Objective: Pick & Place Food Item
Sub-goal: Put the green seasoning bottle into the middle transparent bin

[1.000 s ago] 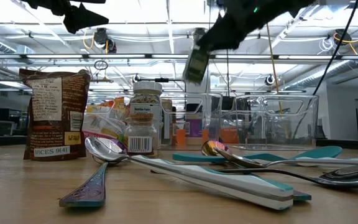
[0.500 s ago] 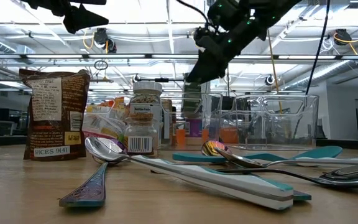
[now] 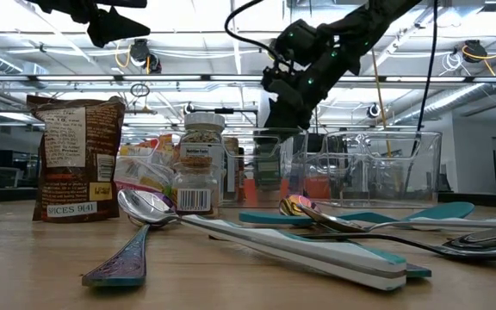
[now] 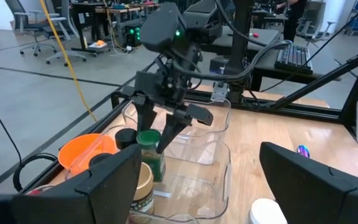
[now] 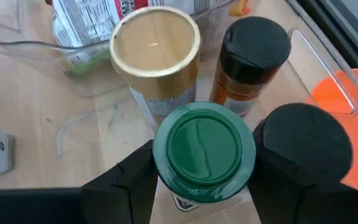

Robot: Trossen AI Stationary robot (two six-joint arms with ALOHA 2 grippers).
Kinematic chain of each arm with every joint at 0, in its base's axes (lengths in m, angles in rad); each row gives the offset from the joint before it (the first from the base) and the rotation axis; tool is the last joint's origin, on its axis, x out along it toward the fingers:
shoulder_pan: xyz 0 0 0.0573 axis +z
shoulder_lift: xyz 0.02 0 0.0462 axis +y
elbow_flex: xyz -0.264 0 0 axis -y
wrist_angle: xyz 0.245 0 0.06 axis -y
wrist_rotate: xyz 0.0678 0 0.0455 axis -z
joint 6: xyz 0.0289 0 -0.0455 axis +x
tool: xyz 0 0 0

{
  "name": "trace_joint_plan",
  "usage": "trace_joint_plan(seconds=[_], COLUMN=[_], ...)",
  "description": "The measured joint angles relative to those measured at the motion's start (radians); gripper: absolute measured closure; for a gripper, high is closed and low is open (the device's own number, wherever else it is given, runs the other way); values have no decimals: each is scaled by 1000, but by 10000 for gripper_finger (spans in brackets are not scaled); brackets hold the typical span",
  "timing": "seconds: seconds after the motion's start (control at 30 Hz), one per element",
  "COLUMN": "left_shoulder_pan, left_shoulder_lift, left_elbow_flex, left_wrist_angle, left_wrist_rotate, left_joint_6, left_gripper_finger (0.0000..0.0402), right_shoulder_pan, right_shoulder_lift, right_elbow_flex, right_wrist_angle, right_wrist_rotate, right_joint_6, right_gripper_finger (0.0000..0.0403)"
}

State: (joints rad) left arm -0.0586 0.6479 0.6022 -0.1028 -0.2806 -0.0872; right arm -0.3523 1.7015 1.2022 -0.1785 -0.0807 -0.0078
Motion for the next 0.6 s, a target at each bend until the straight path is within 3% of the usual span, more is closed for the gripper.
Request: trace_joint_plan(seconds=[0.4,0.6], left_shoulder_pan=[0,0], left_shoulder_lift=[0,0], left_elbow_flex=[0,0], left_wrist_angle=[0,0], left_wrist_rotate=[0,0], left_joint_6=[0,0], left_gripper_finger=[60,68], right_shoulder_pan=[0,1], right_shoulder_lift=[58,60], right_elbow_flex=[0,-1], right_wrist_angle=[14,1], right_wrist_rotate=[0,0], right_joint_6=[0,-4], right_gripper_finger=[206,152])
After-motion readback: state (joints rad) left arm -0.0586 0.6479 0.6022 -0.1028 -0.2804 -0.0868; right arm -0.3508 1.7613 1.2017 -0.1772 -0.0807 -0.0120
